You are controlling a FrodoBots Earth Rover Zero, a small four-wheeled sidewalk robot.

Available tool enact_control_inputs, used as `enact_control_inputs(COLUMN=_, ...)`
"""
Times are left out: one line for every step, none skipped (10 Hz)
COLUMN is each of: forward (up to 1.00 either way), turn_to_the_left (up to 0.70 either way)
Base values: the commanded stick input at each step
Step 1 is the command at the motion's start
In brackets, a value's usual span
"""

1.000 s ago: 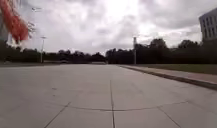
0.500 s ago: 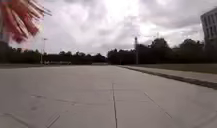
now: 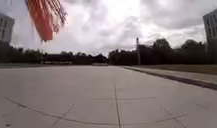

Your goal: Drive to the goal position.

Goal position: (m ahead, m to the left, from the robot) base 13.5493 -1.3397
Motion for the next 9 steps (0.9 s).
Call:
enact_control_inputs(forward=1.0, turn_to_the_left=0.0)
enact_control_inputs(forward=1.0, turn_to_the_left=0.0)
enact_control_inputs(forward=1.0, turn_to_the_left=0.0)
enact_control_inputs(forward=1.0, turn_to_the_left=0.0)
enact_control_inputs(forward=1.0, turn_to_the_left=0.0)
enact_control_inputs(forward=1.0, turn_to_the_left=0.0)
enact_control_inputs(forward=1.0, turn_to_the_left=0.0)
enact_control_inputs(forward=1.0, turn_to_the_left=0.0)
enact_control_inputs(forward=1.0, turn_to_the_left=0.0)
